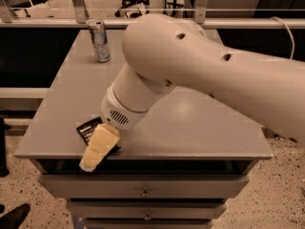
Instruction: Move rxbar chocolate near rxbar blueberry
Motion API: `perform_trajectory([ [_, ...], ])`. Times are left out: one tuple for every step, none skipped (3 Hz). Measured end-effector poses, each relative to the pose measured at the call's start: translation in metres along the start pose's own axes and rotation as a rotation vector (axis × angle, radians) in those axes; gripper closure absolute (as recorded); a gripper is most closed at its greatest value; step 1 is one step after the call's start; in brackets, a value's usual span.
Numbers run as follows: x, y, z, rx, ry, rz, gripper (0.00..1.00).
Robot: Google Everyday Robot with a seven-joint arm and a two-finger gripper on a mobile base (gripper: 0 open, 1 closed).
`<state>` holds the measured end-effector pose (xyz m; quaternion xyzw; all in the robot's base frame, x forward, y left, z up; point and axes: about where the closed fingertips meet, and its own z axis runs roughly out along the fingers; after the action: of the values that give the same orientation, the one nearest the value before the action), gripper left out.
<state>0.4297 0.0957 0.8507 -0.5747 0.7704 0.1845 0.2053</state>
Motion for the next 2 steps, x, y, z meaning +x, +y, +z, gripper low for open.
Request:
perform_trajectory([
  [-0.011, 0.013, 0.019, 0.018, -0.003, 0.017, 0.0],
  [-0.019, 0.017, 0.035, 0.034, -0.012, 0.03, 0.0],
])
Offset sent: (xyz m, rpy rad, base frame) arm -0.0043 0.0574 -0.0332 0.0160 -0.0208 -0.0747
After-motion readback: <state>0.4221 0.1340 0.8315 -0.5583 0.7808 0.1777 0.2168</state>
